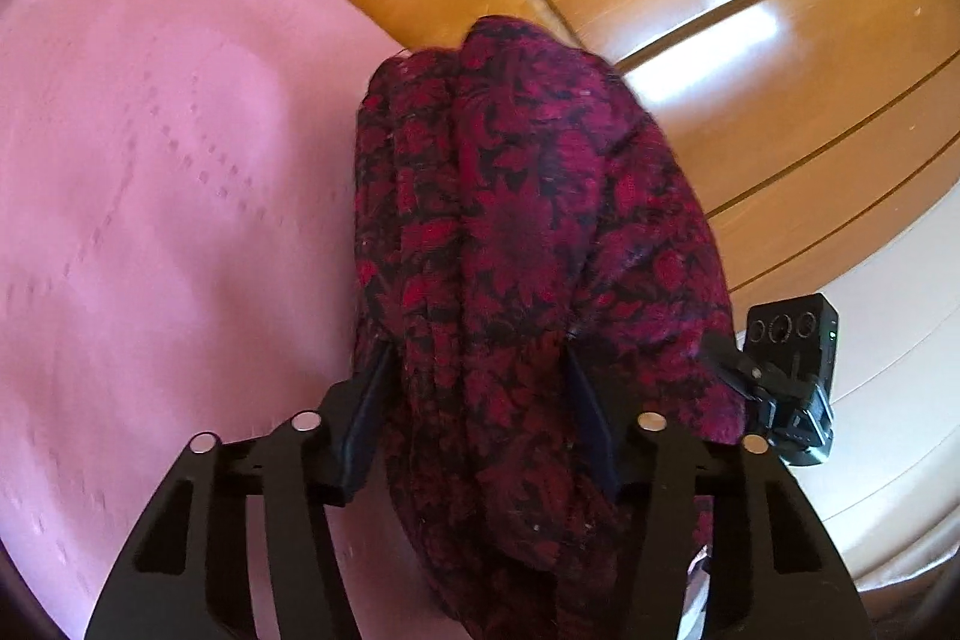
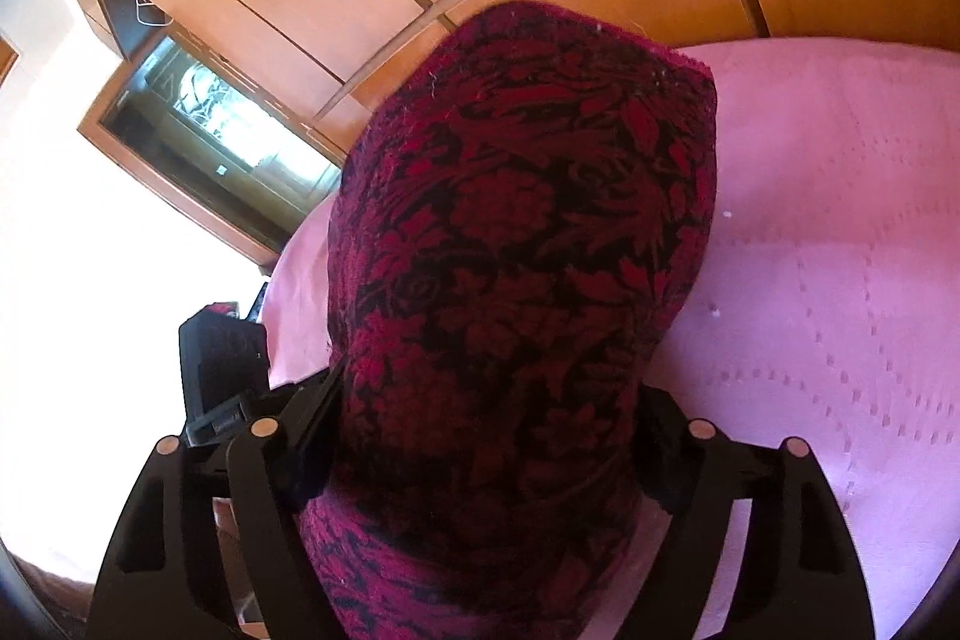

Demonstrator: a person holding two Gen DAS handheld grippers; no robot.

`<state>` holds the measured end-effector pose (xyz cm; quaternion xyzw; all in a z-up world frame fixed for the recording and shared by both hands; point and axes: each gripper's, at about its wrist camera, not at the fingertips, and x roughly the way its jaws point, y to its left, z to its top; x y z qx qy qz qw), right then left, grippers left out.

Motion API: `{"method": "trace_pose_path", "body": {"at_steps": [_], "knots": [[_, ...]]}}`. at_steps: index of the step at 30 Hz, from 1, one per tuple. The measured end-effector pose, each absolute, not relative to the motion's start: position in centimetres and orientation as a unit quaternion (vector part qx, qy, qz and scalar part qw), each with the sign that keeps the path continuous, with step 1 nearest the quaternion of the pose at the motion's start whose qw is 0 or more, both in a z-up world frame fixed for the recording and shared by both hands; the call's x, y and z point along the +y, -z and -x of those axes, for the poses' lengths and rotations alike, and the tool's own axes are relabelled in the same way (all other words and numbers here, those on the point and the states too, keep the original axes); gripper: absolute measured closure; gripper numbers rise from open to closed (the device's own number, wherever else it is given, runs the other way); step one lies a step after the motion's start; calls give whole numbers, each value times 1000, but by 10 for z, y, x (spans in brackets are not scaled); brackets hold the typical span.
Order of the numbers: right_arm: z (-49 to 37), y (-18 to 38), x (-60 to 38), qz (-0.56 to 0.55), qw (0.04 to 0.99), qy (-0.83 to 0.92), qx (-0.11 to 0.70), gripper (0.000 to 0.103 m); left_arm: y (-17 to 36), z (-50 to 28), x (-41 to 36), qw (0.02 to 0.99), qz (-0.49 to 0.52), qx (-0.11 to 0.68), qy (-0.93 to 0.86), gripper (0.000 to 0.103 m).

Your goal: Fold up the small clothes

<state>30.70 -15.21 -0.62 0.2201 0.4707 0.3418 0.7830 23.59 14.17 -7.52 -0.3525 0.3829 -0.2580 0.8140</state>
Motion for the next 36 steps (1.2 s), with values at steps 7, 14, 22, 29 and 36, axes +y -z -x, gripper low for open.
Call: {"method": "trace_pose_path", "body": {"at_steps": [7, 14, 22, 29, 36], "knots": [[-272, -35, -158, -198, 808, -350, 431, 36, 55, -216, 128, 811, 367, 336, 306, 53], [-223, -63, -249, -222, 859, -267, 376, 37, 28, -239, 28, 787, 329, 346, 391, 53], [-170, -40, -402, -301, 889, -109, 329, 37, -9, -282, -167, 756, 206, 399, 476, 53], [-129, 55, -465, -376, 851, 2, 366, 30, 19, -281, -289, 769, 38, 461, 440, 57], [-125, 10, -455, -291, 888, 55, 353, 21, 5, -243, -288, 809, 5, 431, 400, 57]]}}
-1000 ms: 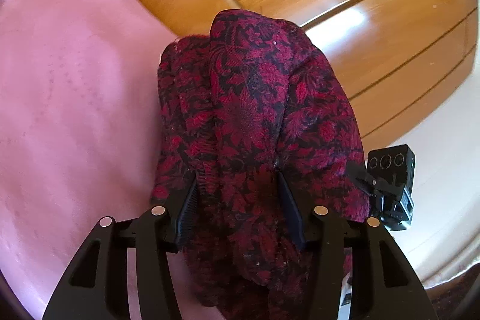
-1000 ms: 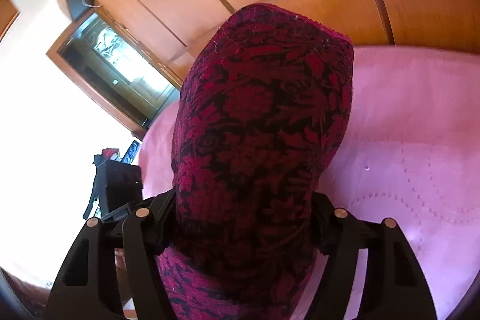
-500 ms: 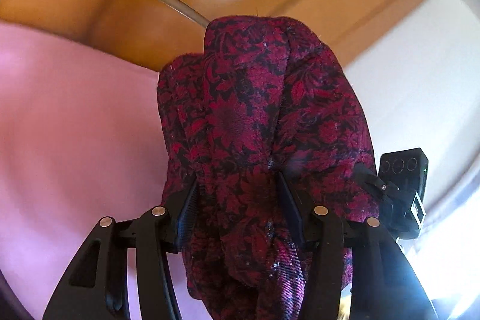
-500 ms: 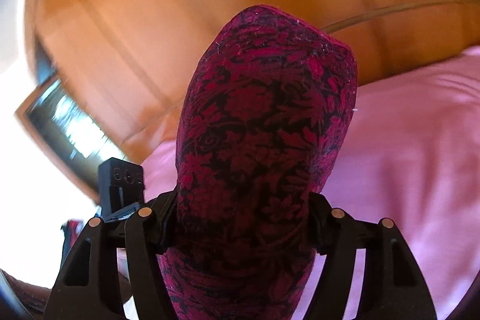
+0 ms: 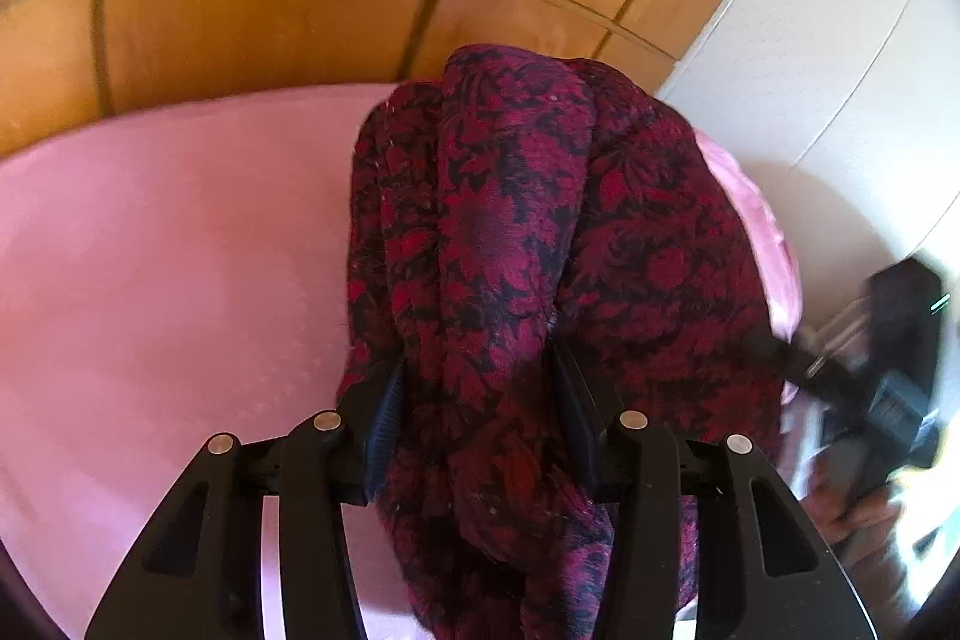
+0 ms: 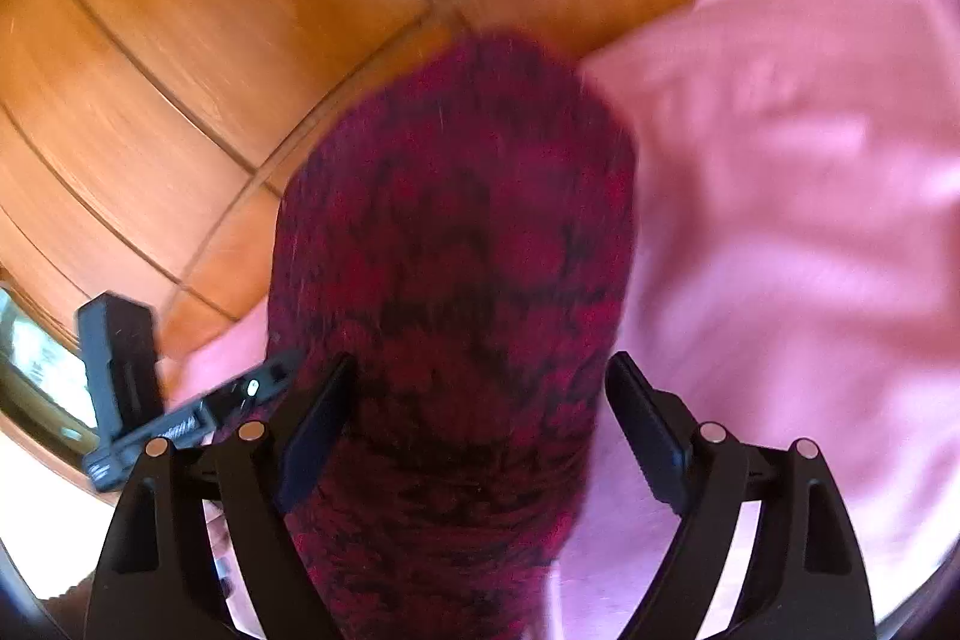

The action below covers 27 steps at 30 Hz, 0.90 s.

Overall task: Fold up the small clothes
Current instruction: 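Set the folded sweater down on the bed and open both grippers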

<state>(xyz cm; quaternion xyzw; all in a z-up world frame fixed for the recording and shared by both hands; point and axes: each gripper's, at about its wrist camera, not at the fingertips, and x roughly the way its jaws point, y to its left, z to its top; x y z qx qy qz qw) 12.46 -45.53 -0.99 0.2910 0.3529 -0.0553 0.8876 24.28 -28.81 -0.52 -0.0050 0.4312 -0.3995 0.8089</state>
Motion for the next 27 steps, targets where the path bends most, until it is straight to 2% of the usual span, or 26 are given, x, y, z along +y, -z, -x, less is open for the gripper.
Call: {"method": "trace_pose_path", "body": {"at_steps": [2, 4, 7, 14, 20, 22, 24, 27], "knots": [[-127, -15, -444, -254, 905, 70, 335, 29, 6, -238, -288, 818, -2, 425, 388, 57], [-137, -30, -435, -233, 913, 72, 327, 42, 7, -236, -284, 824, 5, 424, 376, 57], [-161, -35, -423, -216, 911, 56, 346, 50, 6, -234, -285, 830, -1, 422, 364, 57], [-247, 4, -415, -139, 868, 107, 465, 44, 11, -250, -284, 823, -7, 452, 345, 57], [-263, 28, -413, -97, 861, 121, 485, 37, 21, -251, -278, 825, 22, 454, 337, 55], [-259, 27, -413, -92, 867, 123, 474, 37, 20, -251, -272, 823, 42, 459, 333, 50], [-249, 21, -413, -91, 876, 124, 456, 35, 14, -244, -267, 832, 40, 452, 319, 37], [-228, 9, -412, -112, 889, 125, 427, 26, 3, -230, -261, 846, 27, 434, 310, 32]]}}
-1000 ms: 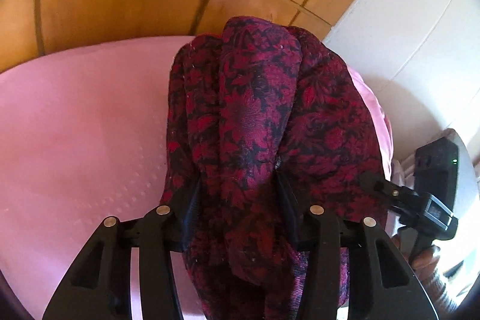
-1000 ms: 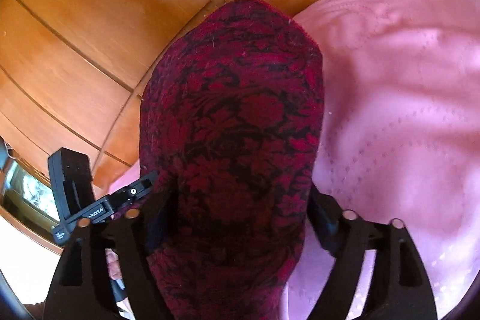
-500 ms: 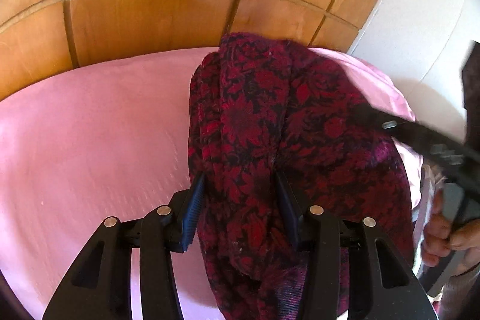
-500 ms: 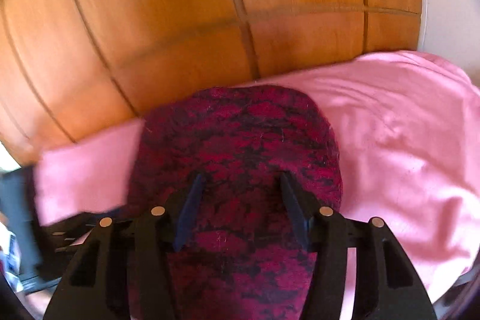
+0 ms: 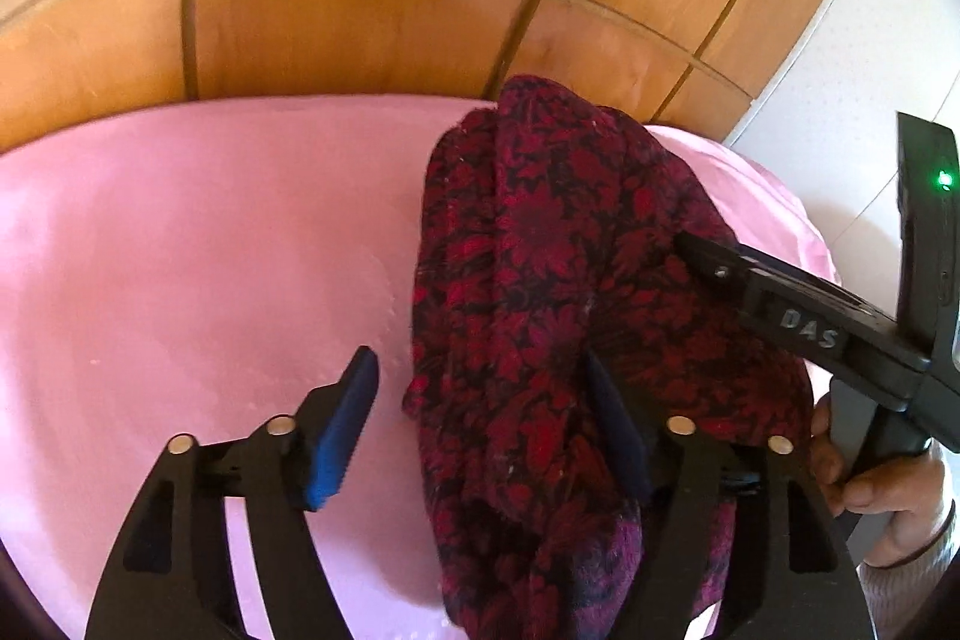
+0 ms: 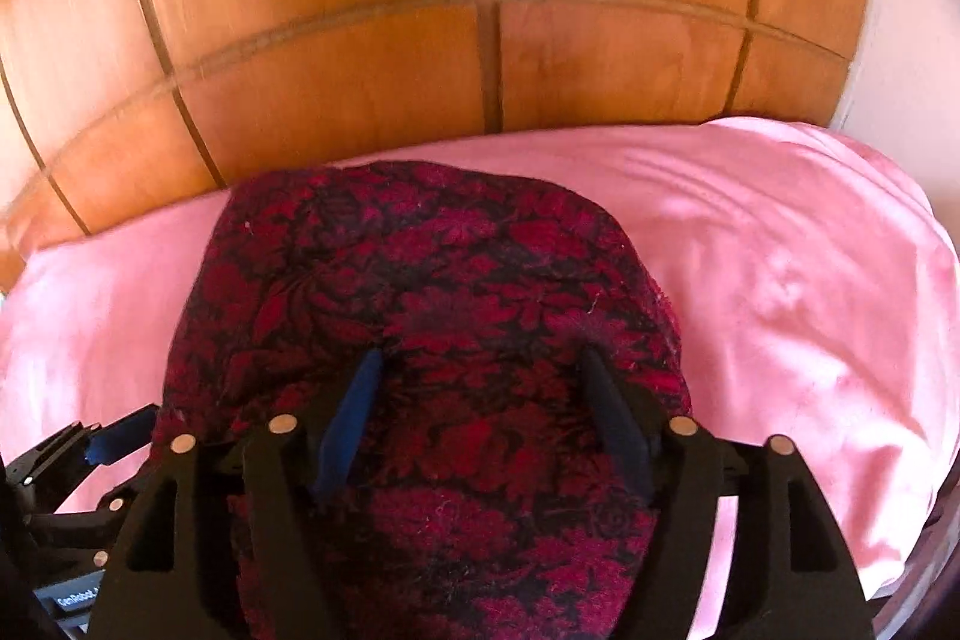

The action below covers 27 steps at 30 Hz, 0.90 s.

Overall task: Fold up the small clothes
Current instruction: 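Set the folded sweater down on the bed and open both grippers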

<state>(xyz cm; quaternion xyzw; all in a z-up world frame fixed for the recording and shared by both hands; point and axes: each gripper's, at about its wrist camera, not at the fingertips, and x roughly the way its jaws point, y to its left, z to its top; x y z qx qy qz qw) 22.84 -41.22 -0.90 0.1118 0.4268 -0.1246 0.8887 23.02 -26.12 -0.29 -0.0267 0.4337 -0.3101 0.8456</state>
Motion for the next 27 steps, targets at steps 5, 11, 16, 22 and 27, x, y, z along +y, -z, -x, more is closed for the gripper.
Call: {"method": "trace_pose_path", "body": {"at_steps": [5, 11, 16, 22, 27], "knots": [[-201, -3, -411, -146, 892, 146, 403, 11, -12, -208, -263, 873, -2, 391, 292, 27], [-160, -12, -395, -169, 895, 174, 375, 9, -21, -188, -256, 888, -7, 365, 279, 23], [-124, -18, -379, -150, 900, 195, 360, 9, -27, -175, -246, 898, -7, 348, 270, 19], [-99, -15, -362, -121, 899, 207, 366, 9, -28, -165, -239, 904, -6, 342, 258, 18], [-104, 9, -350, -122, 886, 189, 406, 11, -21, -166, -239, 903, -13, 352, 247, 17]]}}
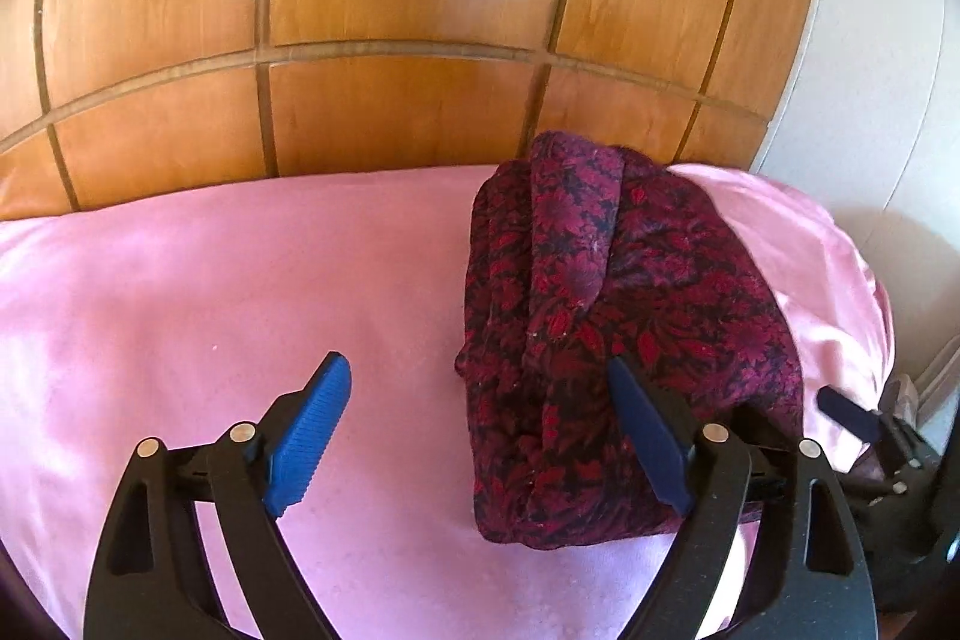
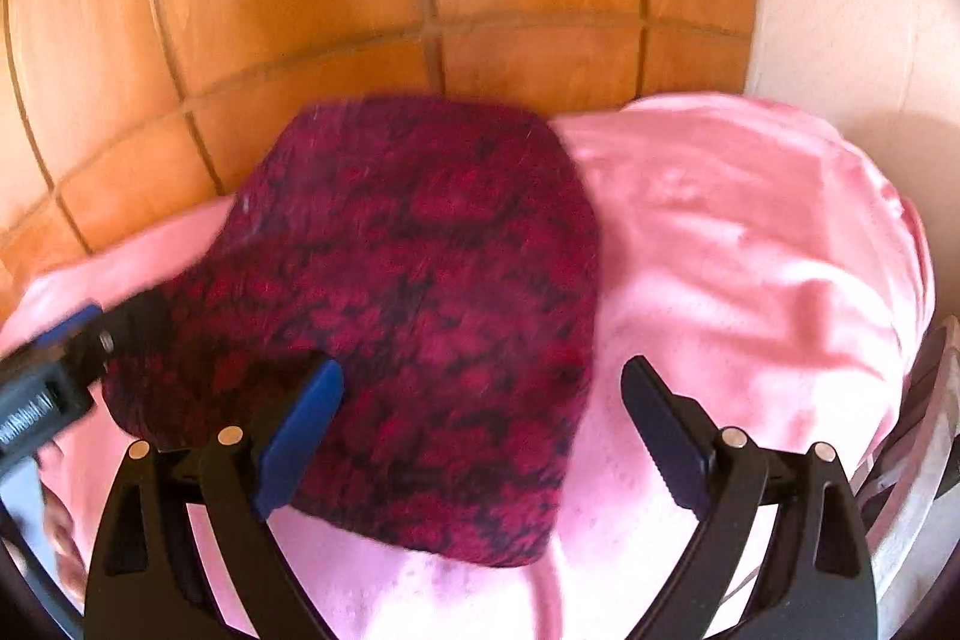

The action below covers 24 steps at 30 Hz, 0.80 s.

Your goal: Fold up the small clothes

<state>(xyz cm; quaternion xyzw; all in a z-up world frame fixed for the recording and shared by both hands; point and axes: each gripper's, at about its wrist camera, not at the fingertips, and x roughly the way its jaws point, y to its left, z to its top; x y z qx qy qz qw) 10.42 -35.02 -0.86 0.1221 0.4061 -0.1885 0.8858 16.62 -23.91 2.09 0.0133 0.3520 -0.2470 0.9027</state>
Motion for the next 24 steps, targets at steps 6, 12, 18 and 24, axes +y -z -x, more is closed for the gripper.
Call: {"method": "trace_pose_path", "body": {"at_steps": [6, 12, 18, 24], "knots": [[-93, -14, -346, -125, 892, 219, 375, 8, -24, -160, -222, 908, 1, 344, 240, 12], [-87, -34, -327, -107, 885, 274, 360, 2, -35, -151, -197, 922, 14, 323, 211, 5], [-71, -42, -295, -100, 890, 299, 330, 2, -39, -137, -184, 933, 8, 308, 183, 4], [-56, -48, -284, -101, 893, 305, 316, 2, -41, -116, -188, 939, -22, 292, 179, 4]]}}
